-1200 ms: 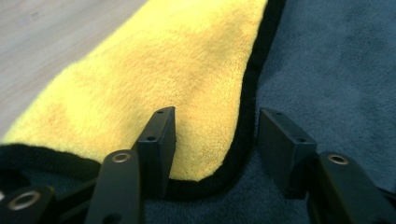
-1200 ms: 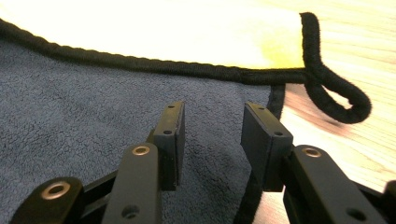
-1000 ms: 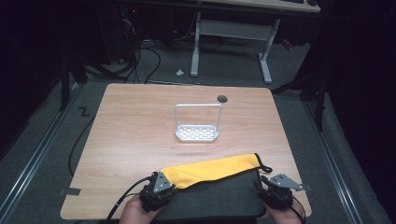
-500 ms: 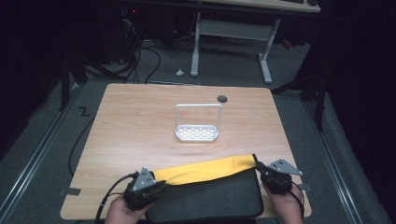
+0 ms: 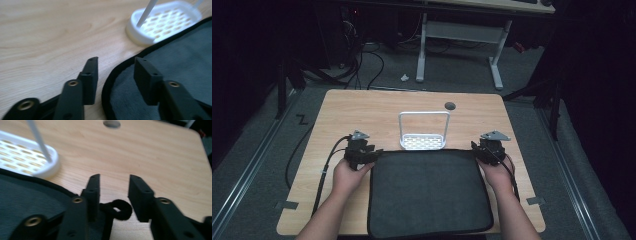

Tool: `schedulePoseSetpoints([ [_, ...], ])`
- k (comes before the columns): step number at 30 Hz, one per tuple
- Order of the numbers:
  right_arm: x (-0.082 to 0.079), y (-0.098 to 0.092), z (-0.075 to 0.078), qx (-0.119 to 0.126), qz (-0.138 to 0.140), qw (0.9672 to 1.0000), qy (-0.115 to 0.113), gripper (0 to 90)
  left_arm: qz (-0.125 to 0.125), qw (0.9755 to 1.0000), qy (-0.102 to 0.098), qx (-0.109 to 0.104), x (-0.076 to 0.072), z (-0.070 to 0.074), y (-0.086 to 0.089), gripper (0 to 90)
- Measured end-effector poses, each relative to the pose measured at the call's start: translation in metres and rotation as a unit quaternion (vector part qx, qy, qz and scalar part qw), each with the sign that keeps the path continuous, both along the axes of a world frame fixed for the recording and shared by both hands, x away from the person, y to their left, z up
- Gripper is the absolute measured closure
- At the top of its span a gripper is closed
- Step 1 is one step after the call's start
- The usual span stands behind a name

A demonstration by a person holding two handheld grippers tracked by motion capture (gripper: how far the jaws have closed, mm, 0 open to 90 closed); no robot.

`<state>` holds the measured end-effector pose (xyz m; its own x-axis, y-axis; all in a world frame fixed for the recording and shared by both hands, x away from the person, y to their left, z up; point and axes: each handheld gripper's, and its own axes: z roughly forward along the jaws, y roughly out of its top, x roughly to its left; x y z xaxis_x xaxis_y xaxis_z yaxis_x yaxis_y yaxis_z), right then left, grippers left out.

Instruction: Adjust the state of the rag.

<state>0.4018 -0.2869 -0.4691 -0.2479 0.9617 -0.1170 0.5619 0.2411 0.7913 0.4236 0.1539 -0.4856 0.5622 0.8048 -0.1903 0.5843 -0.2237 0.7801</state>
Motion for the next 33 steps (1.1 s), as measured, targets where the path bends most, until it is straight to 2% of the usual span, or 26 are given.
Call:
schedulePoseSetpoints([
  [1, -0.009, 0.001, 0.006, 0.003, 0.011, 0.9999, -0.012, 60.1, -0.006, 0.9998, -0.012, -0.011, -0.01, 0.005, 0.004, 54.3],
  [2, -0.019, 0.002, 0.009, 0.008, 0.026, 0.9995, -0.013, 60.5, -0.019, 0.9996, -0.015, -0.015, -0.02, 0.006, 0.005, 57.1],
  [3, -0.026, 0.005, 0.008, 0.01, 0.042, 0.9991, -0.001, 60.6, -0.04, 0.9991, -0.008, -0.005, -0.029, 0.003, 0.003, 59.5],
  [5, -0.038, 0.011, -0.009, 0.004, 0.066, 0.9972, 0.035, 63.7, -0.066, 0.997, 0.013, 0.038, -0.044, -0.012, -0.006, 65.4],
  [7, -0.049, 0.017, -0.029, -0.023, 0.071, 0.9957, 0.055, 70.8, -0.076, 0.9949, 0.021, 0.062, -0.054, -0.027, -0.011, 69.6],
  [9, -0.056, 0.017, -0.044, -0.024, 0.07, 0.994, 0.081, 81.8, -0.084, 0.9933, 0.027, 0.074, -0.057, -0.038, -0.015, 72.6],
  [10, -0.06, 0.016, -0.051, -0.028, 0.069, 0.9929, 0.093, 84.6, -0.082, 0.9942, 0.02, 0.067, -0.058, -0.04, -0.015, 72.6],
  [11, -0.064, 0.014, -0.052, -0.022, 0.067, 0.9941, 0.083, 85.5, -0.08, 0.9947, 0.019, 0.061, -0.058, -0.041, -0.017, 72.8],
  [12, -0.068, 0.012, -0.051, -0.019, 0.062, 0.9941, 0.087, 86.7, -0.081, 0.9948, 0.019, 0.058, -0.057, -0.042, -0.019, 73.0],
  [15, -0.08, 0.008, -0.051, -0.033, 0.057, 0.9941, 0.086, 86.9, -0.09, 0.9936, 0.006, 0.067, -0.053, -0.043, -0.03, 73.4],
  [17, -0.084, 0.004, -0.051, -0.038, 0.053, 0.9943, 0.084, 85.9, -0.092, 0.9941, 0.02, 0.053, -0.051, -0.042, -0.033, 73.4],
  [20, -0.082, -0.002, -0.05, -0.026, 0.052, 0.9948, 0.084, 74.9, -0.092, 0.9941, 0.026, 0.051, -0.052, -0.041, -0.034, 72.9],
  [22, -0.081, -0.008, -0.046, -0.007, 0.057, 0.9956, 0.074, 68.0, -0.087, 0.9947, 0.015, 0.052, -0.053, -0.038, -0.032, 67.4],
  [24, -0.08, -0.011, -0.039, 0.007, 0.053, 0.9969, 0.058, 64.1, -0.069, 0.9967, -0.004, 0.043, -0.049, -0.036, -0.028, 56.9],
  [26, -0.08, -0.01, -0.034, 0.014, 0.057, 0.9971, 0.049, 61.6, -0.053, 0.998, -0.009, 0.034, -0.04, -0.036, -0.025, 49.1],
  [28, -0.08, -0.005, -0.032, 0.012, 0.063, 0.9971, 0.04, 58.1, -0.04, 0.9986, -0.004, 0.034, -0.027, -0.037, -0.025, 44.8],
  [31, -0.083, 0.004, -0.034, 0.014, 0.073, 0.9964, 0.041, 55.8, -0.021, 0.9996, 0.011, 0.017, -0.006, -0.041, -0.023, 42.3],
  [33, -0.087, 0.009, -0.035, 0.015, 0.08, 0.996, 0.036, 55.7, -0.012, 0.9994, 0.025, 0.022, 0.004, -0.044, -0.024, 42.1],
])
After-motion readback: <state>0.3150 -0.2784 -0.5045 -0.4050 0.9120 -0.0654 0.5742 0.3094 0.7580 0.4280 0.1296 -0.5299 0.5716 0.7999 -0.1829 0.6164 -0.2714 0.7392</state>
